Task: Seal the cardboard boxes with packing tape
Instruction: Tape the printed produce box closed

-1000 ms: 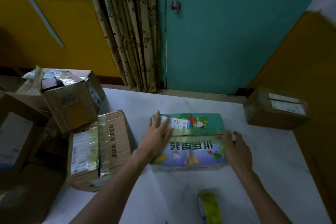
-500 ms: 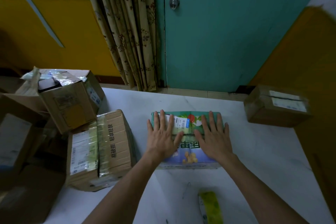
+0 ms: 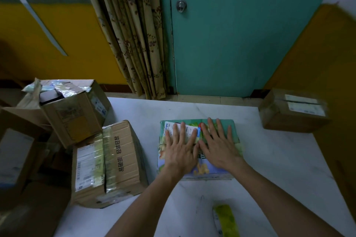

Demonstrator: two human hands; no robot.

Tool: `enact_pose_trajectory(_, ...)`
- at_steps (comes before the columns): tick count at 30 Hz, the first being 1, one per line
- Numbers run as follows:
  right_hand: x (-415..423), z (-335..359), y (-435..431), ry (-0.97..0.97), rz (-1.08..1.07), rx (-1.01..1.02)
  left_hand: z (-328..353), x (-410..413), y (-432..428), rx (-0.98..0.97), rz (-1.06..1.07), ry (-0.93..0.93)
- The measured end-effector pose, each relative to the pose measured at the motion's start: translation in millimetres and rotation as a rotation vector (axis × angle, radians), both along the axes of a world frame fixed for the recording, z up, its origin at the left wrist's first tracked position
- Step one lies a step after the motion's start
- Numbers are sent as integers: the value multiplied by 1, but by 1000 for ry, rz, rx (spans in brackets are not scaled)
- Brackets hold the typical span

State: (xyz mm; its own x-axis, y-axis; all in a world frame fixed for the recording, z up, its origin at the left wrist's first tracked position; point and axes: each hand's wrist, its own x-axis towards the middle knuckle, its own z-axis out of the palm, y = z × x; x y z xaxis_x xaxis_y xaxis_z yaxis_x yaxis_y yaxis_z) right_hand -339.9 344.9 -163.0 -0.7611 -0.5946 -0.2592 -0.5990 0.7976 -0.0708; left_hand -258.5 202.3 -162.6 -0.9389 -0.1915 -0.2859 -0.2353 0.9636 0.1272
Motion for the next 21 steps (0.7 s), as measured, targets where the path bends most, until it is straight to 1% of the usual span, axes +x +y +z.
enact_pose_trajectory(4, -3, 2, -1, -14, 16, -9, 2, -1, -2, 19, -27, 12)
enact_pose_trajectory(6, -3, 3, 4, 4, -17, -62, 5, 3, -7, 17, -10, 48)
enact_pose_trajectory(9, -4, 0, 23, 26, -294, -173, 10, 12, -23, 3, 188, 39)
enact_pose_trajectory(11, -4, -2, 32, -61, -442, -250, 8, 16, -31, 42, 266, 28)
enact_pose_trajectory(12, -5, -3, 33, -117, -470, -302, 8, 17, -33, 86, 270, 23)
enact_pose_trajectory(15, -6, 0, 32, -169, -472, -389, 2, 14, -37, 213, 264, 41)
enact_pose_trajectory(21, -10, 3, 31, -203, -484, -419, -17, 12, -46, 241, 213, 68)
